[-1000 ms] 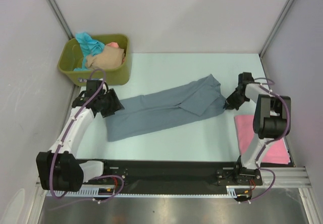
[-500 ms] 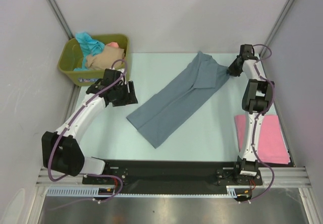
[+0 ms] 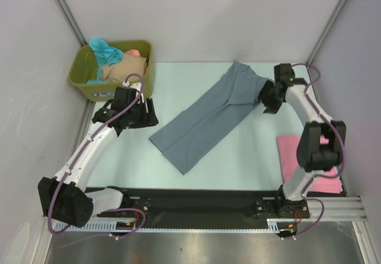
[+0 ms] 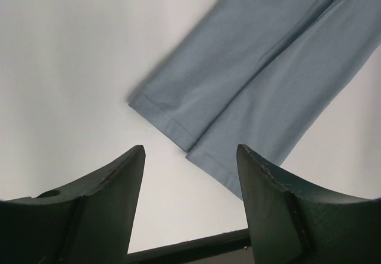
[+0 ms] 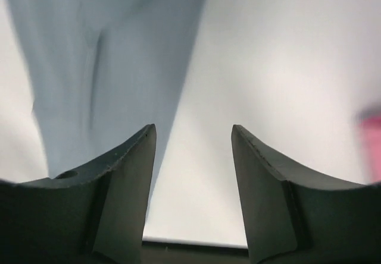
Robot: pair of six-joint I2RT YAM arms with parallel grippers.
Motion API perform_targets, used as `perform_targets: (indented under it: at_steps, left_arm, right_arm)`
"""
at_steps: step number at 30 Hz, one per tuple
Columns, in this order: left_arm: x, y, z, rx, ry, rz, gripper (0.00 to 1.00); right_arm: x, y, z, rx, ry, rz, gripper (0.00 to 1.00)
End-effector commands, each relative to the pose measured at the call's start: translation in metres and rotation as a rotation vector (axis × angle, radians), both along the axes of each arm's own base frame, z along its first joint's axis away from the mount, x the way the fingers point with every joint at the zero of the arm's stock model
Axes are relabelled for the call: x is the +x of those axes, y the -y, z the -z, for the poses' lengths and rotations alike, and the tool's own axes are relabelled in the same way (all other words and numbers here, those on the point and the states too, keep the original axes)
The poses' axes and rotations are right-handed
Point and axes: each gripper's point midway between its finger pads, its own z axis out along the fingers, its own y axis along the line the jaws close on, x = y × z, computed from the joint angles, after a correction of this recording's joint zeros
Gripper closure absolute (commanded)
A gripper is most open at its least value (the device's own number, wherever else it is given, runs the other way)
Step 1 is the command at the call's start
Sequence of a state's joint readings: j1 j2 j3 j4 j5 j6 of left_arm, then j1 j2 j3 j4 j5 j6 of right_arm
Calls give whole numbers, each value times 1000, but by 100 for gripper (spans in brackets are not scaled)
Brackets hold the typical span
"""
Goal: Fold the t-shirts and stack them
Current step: Fold the tshirt
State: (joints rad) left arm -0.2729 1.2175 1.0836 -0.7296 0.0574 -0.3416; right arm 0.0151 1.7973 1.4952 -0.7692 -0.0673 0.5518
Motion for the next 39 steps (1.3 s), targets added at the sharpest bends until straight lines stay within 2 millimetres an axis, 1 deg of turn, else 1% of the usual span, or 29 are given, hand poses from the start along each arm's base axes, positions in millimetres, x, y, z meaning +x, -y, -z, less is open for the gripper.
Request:
perform_targets:
  at_steps: [1, 2, 3, 4, 5, 6, 8, 9, 10, 11, 12, 13, 15, 16, 18, 19, 20, 21, 22, 25, 29, 30, 31, 33, 34, 36, 38, 39]
  left_arm:
    - [-12, 4, -12, -43, 29, 5, 32]
    - [-17, 6, -9, -60, 16, 1, 32]
    - [-20, 8, -9, -74, 13, -1, 32]
    - [-24, 9, -12, -90, 22, -3, 32]
    - [-28, 11, -9, -111, 14, -14, 32]
    - [-31, 14, -10, -128, 16, -12, 32]
    - [-39, 16, -11, -155, 22, -24, 33]
    - [-41, 17, -11, -163, 25, -23, 33]
    - [-44, 18, -11, -173, 24, -26, 33]
    - [-47, 17, -8, -172, 21, -29, 33]
    - [-50, 16, -10, -175, 29, -31, 33]
    - [-52, 17, -10, -179, 25, -31, 33]
    - [-58, 15, -12, -180, 25, -32, 33]
    - [-59, 14, -13, -180, 26, -34, 33]
    - [-63, 12, -17, -180, 35, -40, 33]
    - [-64, 11, -18, -179, 38, -44, 33]
    - [-66, 10, -19, -177, 41, -48, 33]
    - [-68, 9, -19, -175, 37, -48, 33]
    - [-70, 8, -21, -176, 48, -51, 33]
    - [-76, 4, -23, -177, 56, -64, 33]
    - [-81, 2, -21, -179, 57, -72, 33]
    - [-82, 1, -20, -178, 52, -73, 33]
    - [-83, 1, -20, -178, 52, -71, 33]
    - [-85, 0, -21, -173, 56, -72, 33]
    - [-84, -1, -21, -169, 61, -70, 33]
    - [-84, -2, -20, -164, 62, -71, 33]
    - [-85, -2, -19, -160, 60, -68, 33]
    - [-83, -2, -19, -157, 63, -65, 33]
  right_arm:
    - [-50, -87, -7, 238, 9, -138, 42]
    - [-72, -117, -1, 282, -17, -188, 43]
    - [-93, -140, 0, 367, -19, -169, 44]
    - [-106, -155, 3, 400, -21, -180, 44]
    - [-125, -185, 3, 418, -16, -243, 44]
    - [-133, -199, 1, 466, 4, -215, 45]
    - [-148, -222, 4, 496, 4, -224, 45]
    - [-160, -244, 3, 520, 29, -267, 44]
    - [-174, -255, 13, 544, -17, -243, 44]
    - [-182, -265, 17, 556, -27, -253, 43]
    - [-197, -285, 18, 569, -25, -300, 43]
    - [-204, -294, 31, 564, -73, -287, 42]
    - [-216, -312, 40, 569, -103, -318, 42]
    - [-227, -321, 53, 554, -133, -341, 41]
    - [-234, -330, 60, 570, -163, -335, 41]
    - [-238, -339, 58, 596, -158, -348, 42]
    - [-243, -340, 64, 601, -186, -329, 42]
    - [-246, -341, 64, 597, -191, -325, 43]
    - [-254, -343, 66, 583, -199, -331, 44]
    - [-255, -341, 69, 559, -184, -302, 46]
    - [-255, -341, 81, 548, -207, -269, 50]
    - [-257, -340, 88, 545, -229, -250, 57]
    - [-258, -338, 92, 539, -243, -235, 60]
    - [-260, -335, 100, 538, -260, -213, 62]
    - [-264, -329, 107, 532, -278, -184, 63]
    - [-265, -326, 112, 529, -286, -176, 69]
    - [-271, -319, 119, 502, -309, -198, 78]
    - [-273, -316, 121, 485, -318, -206, 85]
